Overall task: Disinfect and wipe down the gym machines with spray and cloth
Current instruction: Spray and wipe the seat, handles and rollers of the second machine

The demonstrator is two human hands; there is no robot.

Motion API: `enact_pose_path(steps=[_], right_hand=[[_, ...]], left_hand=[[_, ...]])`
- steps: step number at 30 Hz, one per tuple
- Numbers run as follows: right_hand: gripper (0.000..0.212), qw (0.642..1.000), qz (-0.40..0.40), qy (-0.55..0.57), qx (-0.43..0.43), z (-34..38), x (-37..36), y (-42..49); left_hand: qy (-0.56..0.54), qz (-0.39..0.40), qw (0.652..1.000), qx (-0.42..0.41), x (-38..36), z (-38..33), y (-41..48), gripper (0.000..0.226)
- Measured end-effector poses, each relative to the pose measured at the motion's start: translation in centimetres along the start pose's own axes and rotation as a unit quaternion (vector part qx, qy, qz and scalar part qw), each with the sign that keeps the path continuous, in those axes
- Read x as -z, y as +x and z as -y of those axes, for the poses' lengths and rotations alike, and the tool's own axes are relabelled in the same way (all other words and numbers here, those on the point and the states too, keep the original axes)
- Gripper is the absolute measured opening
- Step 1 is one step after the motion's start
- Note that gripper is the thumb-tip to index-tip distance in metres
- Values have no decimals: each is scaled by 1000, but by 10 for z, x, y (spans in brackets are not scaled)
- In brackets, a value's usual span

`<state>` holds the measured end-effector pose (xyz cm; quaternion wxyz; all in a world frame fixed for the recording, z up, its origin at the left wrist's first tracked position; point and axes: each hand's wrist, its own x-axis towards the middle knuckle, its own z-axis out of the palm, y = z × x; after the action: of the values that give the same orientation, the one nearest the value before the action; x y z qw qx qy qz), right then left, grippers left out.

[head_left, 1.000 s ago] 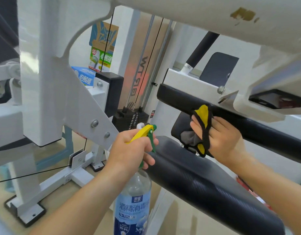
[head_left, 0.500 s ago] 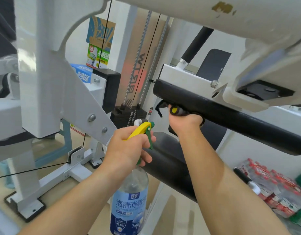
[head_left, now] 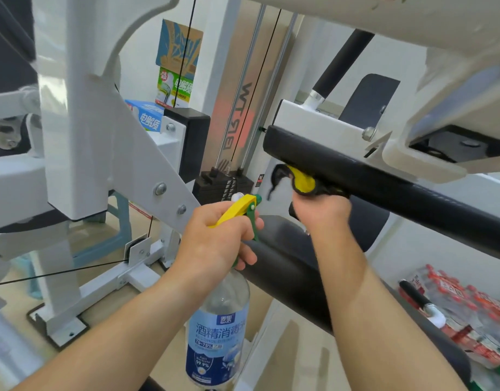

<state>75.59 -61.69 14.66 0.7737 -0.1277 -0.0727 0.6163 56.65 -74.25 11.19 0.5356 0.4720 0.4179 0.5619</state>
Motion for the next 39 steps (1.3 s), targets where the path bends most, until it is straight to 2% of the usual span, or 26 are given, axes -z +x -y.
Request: enact_pose_path(steps=[1,2,3,4,5,6,7,8,9,10,13,19,21,25,27,28,30,31,33,36,39], right_hand=[[34,999,-19,-38,31,12,3,-7],[27,996,-26,-85,5,23,8,-17],[44,989,-2,-147,-2,30,8,-29],[73,959,-90,-259,70,36,12,-31],[70,952,-109,-272,85,30,12,-40],[38,980,-42,-192,34,29,6,-39],[18,987,-15,-144,73,32,9,-26],[16,991,-27,-90,94,27,7,-17],[22,996,-37,-24,71,20,3,-7],[27,997,-46,-24,60,11,-4,0],[30,999,20,-32,23,-23,-18,23],[38,992,90,-28,-88,-55,-19,25],[37,990,113,-23,-85,-46,-13,23],[44,995,94,-2,-32,0,8,11],[68,985,114,16,-129,31,20,1],[75,989,91,27,-114,48,23,-4],[54,999,-7,-27,27,81,25,-24],[44,998,-10,-21,65,96,25,-36],[39,990,22,-35,134,126,27,-53],[42,986,-16,-63,154,146,40,-63],[38,990,-15,-43,136,137,36,-43]], left_hand=[[1,1,1000,2,0,1,1,26],[3,2,1000,1,-1,3,3,26],[5,4,1000,0,-2,4,4,26],[7,7,1000,0,-2,4,5,26],[8,10,1000,-2,-3,5,6,25],[8,13,1000,-2,-4,4,6,25],[6,15,1000,-2,-6,4,6,25],[2,16,1000,-2,-7,4,5,25],[-1,13,1000,-5,-7,3,4,25],[-2,8,1000,-11,-6,3,2,25],[1,-9,999,-31,1,3,-2,27],[15,-27,999,-25,5,3,4,27],[25,-32,999,-28,-2,3,6,27],[27,-20,999,-37,-14,3,4,26],[21,-13,999,-35,-19,3,2,25],[18,-9,999,-33,-21,4,2,24],[13,-2,999,-33,-25,6,2,24],[13,1,999,-35,-28,8,2,24],[23,12,999,-44,-35,11,3,23],[31,35,997,-60,-52,14,2,21],[22,60,996,-61,-69,15,2,17]])
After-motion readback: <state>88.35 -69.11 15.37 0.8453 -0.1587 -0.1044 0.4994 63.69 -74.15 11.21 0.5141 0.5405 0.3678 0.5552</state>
